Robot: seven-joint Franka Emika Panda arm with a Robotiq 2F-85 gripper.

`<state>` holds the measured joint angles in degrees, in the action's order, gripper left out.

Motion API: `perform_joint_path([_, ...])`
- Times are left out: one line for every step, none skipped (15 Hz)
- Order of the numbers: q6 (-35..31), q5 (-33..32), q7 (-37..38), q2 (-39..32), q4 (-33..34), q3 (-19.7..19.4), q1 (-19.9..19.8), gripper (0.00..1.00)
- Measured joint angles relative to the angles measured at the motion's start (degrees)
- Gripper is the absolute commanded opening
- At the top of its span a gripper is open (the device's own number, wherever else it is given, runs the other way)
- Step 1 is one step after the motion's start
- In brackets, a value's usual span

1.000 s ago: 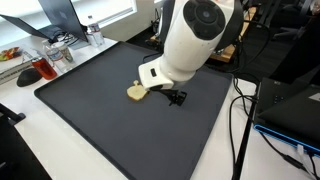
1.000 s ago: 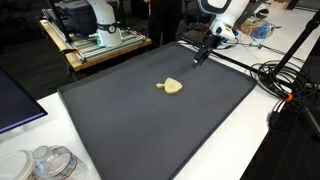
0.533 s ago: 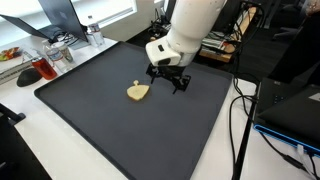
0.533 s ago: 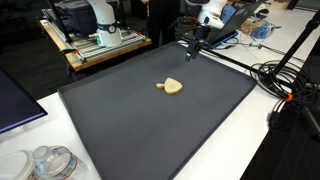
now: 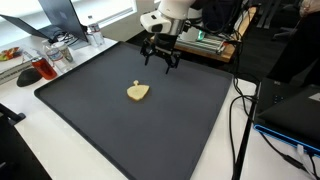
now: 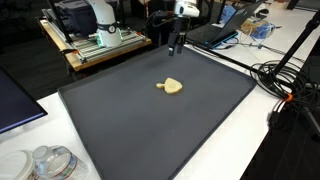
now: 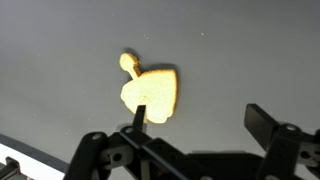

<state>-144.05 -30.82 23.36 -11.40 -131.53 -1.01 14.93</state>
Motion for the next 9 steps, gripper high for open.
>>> perform_joint_path([-2.7,-0.4,-1.4,2.1,-2.8,-0.2,-1.4,1.0])
perform_joint_path([-5.4,-0.5,-3.1,4.0,-5.3,-0.4,-3.0,1.0])
perform_joint_path([-8.2,-0.5,-5.4,5.7,-7.6,-0.6,-4.7,1.0])
perform_joint_path([-11.0,-0.3,-8.0,7.2,-9.5,-0.8,-6.4,1.0])
perform_joint_path([-13.7,0.3,-11.0,8.6,-11.2,-1.0,-8.2,1.0])
perform_joint_path([-16.2,2.1,-14.8,9.7,-12.7,-1.2,-10.0,1.0])
perform_joint_path([-18.5,5.3,-19.3,10.6,-14.1,-1.3,-11.6,1.0])
perform_joint_path([-20.6,9.2,-24.0,11.1,-15.4,-1.4,-12.7,1.0])
perform_joint_path([-22.4,13.7,-28.5,11.2,-16.7,-1.3,-13.3,1.0])
